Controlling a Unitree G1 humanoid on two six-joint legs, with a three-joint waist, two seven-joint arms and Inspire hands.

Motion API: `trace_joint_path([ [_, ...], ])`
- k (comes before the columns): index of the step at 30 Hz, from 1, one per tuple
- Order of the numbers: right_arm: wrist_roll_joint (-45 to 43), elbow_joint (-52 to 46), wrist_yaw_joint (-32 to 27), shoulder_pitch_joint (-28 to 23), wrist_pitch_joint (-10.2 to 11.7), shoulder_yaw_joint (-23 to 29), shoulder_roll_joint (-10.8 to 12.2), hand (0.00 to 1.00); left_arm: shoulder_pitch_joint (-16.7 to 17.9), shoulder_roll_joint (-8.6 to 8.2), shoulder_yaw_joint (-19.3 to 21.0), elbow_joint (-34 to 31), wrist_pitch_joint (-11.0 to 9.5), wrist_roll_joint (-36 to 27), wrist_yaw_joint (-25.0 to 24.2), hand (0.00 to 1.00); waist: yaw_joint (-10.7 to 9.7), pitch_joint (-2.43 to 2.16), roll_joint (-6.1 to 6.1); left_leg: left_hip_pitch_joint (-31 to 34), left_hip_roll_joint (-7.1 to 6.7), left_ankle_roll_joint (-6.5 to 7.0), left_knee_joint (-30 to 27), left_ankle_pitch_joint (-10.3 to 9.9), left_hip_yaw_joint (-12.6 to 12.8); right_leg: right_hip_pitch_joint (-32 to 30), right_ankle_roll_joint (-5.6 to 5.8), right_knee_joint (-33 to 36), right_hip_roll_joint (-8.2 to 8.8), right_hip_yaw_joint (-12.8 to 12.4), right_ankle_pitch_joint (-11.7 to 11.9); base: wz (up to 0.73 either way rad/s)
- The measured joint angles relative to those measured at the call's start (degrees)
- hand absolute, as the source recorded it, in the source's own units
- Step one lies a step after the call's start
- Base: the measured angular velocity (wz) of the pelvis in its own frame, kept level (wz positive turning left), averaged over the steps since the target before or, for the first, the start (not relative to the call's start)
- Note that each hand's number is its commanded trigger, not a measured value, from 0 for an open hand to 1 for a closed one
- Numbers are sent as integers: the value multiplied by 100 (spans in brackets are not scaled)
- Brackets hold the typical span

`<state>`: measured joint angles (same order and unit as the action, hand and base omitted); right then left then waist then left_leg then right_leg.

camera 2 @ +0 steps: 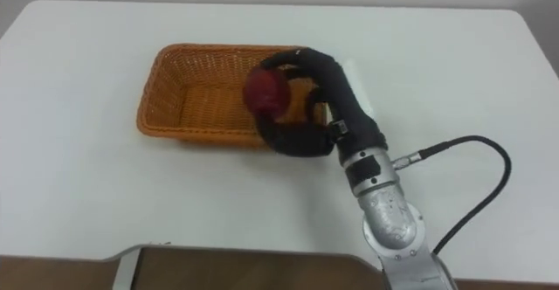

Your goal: Pick and place apple

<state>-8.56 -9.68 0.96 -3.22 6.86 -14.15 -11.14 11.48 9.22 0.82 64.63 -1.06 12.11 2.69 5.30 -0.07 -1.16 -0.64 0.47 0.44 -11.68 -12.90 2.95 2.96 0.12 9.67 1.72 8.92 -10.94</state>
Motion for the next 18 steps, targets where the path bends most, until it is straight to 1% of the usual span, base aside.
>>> trace_joint_path([
  [2, 7, 0, 138, 3, -109, -117, 5, 0, -1, 19, -16, -34, 58, -1, 0, 0, 23, -22, -40, -4, -4, 1, 0, 1, -13, 9, 0, 0, 2, 2, 0, 0],
  [4, 23, 0, 178, 2, -168, -159, 3, 0, -10, 44, -81, -41, 81, -2, 6, 0, 88, -20, -63, -16, -8, 3, 0, 1, -14, 18, 0, 0, 4, 2, 0, 0],
  [6, 2, 0, 178, 2, -192, -161, 7, 0, -45, 53, -113, -43, 89, 2, 16, 0, 108, 1, -83, -10, -10, 3, -3, 2, -25, 18, 0, -2, 6, 2, 0, 0],
  [8, -65, 0, 178, 1, -199, -160, 9, 0, -71, 52, -113, -41, 99, 1, 46, 0, 124, 51, -89, 3, -12, 4, -13, 2, -15, 18, 0, -1, 6, 6, 0, 0],
  [10, -55, 1, 170, -5, -211, -155, 8, 0, -66, 51, -116, -31, 115, 1, 62, 0, 121, 86, -79, 13, -12, 4, -16, 2, -12, 16, 1, -1, 6, 11, 1, 0],
  [11, -52, 1, 166, -5, -221, -154, 8, 0, -60, 50, -138, -30, 134, 0, 64, 0, 118, 95, -70, 31, -11, 4, -21, 2, -13, 8, 1, -1, 7, 23, 1, 0],
  [15, -43, 2, 127, -8, -221, -107, 3, 0, -53, 42, -204, -27, 155, 2, 89, 0, 96, 103, -49, 56, -7, 4, -50, 2, -2, -4, 1, 2, 12, 48, 1, 0],
  [18, -33, -3, -88, -7, -192, 190, 2, 0, -37, 40, -71, -27, 149, 134, 93, 0, 86, 83, -62, 66, -8, 4, -100, 2, -3, -2, 1, 6, 17, 58, 1, 3],
])
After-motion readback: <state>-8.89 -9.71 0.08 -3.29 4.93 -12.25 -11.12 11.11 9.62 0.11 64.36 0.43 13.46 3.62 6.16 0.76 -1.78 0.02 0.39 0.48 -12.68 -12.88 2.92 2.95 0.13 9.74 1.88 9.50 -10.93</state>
